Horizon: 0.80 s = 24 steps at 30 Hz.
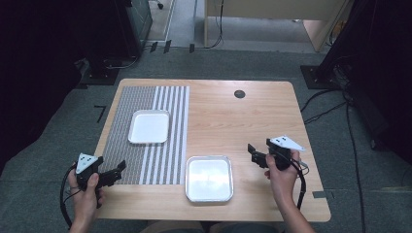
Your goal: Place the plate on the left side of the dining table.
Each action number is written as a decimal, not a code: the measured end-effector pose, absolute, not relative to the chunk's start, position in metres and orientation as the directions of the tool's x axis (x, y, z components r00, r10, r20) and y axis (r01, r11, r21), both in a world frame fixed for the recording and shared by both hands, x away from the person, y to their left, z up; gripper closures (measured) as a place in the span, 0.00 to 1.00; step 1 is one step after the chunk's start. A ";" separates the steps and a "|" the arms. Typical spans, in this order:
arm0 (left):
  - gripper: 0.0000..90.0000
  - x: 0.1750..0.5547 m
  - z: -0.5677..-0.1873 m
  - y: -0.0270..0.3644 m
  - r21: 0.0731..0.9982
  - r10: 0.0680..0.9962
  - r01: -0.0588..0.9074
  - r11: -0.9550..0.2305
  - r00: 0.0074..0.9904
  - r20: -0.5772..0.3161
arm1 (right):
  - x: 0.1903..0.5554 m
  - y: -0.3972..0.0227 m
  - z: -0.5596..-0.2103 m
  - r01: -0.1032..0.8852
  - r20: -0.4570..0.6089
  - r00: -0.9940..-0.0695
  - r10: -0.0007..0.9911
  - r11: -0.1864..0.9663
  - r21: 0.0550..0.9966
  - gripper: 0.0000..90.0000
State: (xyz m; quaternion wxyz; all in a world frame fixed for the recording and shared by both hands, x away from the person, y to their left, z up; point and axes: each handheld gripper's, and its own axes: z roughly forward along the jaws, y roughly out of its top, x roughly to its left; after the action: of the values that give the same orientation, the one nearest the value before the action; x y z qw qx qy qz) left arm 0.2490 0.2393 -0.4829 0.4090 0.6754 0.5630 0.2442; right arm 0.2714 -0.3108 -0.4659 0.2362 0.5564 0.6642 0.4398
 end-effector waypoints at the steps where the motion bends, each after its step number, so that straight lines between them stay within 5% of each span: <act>1: 0.11 0.248 -0.484 0.240 0.827 0.960 0.561 -0.033 0.247 -0.129 | 0.269 -0.314 -0.467 0.532 0.174 -0.263 0.949 -0.008 0.847 0.24; 24: 0.10 0.236 -0.502 0.253 0.822 0.969 0.563 -0.080 0.236 -0.067 | 0.227 -0.387 -0.490 0.558 0.149 -0.139 0.979 -0.048 0.829 0.23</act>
State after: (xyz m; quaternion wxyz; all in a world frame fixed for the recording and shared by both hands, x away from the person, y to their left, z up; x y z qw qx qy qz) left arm 0.2357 0.2525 -0.5017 0.3842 0.6859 0.5587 0.2643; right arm 0.2265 -0.3875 -0.4897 0.2620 0.6017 0.6384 0.4021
